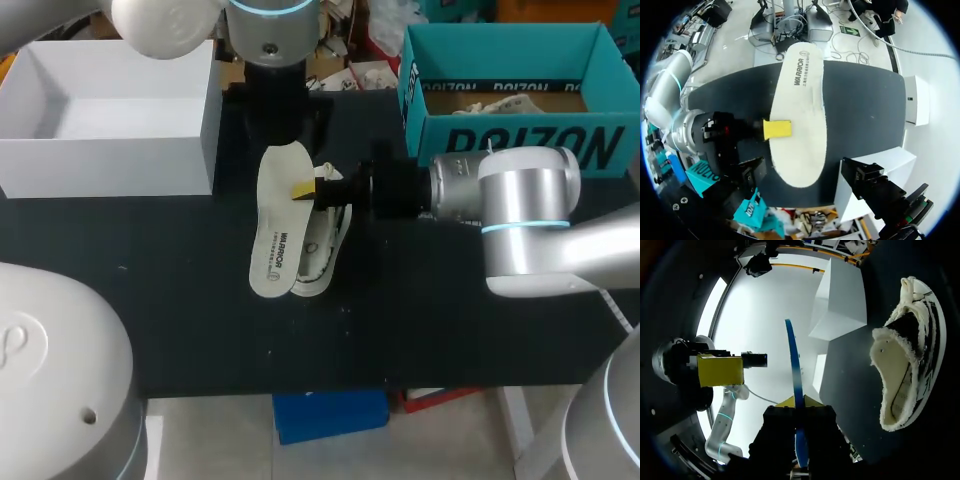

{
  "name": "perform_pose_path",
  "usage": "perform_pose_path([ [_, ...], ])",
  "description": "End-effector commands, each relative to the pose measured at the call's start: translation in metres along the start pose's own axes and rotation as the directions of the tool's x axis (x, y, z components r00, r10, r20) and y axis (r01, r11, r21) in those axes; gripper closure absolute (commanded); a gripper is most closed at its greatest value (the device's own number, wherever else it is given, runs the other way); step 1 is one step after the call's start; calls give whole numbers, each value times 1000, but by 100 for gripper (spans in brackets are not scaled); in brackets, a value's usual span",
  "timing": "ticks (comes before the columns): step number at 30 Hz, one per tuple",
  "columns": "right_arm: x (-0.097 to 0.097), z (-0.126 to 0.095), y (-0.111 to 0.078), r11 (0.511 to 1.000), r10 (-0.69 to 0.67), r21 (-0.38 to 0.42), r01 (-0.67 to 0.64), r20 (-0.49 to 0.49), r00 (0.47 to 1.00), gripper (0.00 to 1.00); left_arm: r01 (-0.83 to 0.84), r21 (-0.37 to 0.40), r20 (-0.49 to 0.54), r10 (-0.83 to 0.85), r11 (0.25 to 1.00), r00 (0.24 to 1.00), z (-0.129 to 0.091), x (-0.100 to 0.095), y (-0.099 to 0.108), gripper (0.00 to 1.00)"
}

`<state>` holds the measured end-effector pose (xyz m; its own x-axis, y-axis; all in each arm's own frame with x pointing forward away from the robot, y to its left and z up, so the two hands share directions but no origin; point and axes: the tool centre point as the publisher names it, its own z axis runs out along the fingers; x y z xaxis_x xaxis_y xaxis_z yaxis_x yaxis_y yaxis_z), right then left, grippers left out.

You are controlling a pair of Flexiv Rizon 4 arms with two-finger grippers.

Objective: Take the shoe out of the shoebox, open the shoe tongue, remove and reinsert the insole, then place the shoe into the shoebox

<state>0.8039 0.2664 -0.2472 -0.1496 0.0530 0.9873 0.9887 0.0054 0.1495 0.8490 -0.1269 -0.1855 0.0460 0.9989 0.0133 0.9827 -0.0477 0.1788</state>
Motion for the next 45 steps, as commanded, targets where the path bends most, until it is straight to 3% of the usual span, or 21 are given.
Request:
perform_pose_path([
  [1, 0, 0, 0, 1000, 1, 2, -1, 1, 1000, 100, -8, -48, 24, 9, 999, 1000, -9, 10, -32, 0],
  [16, 0, 0, 0, 1000, 1, 2, -1, 1, 1000, 100, -42, -18, 48, 43, 999, 998, -14, 4, -102, 0],
  [31, 0, 0, 0, 1000, 1, 2, -1, 1, 1000, 100, -75, -7, 85, 75, 997, 994, -22, 9, -142, 0],
  [39, 0, 0, 0, 1000, 1, 2, -1, 1, 1000, 100, -75, -9, 279, 75, 997, 957, -21, 20, -145, 0],
  [41, 0, 0, 0, 1000, 1, 2, -1, 1, 1000, 100, -85, -20, 419, 86, 996, 904, -21, 23, -143, 0],
  [45, 0, 0, 0, 1000, 1, 2, -1, 1, 1000, 100, -76, -55, 535, 94, 996, 840, -25, 28, -142, 0],
])
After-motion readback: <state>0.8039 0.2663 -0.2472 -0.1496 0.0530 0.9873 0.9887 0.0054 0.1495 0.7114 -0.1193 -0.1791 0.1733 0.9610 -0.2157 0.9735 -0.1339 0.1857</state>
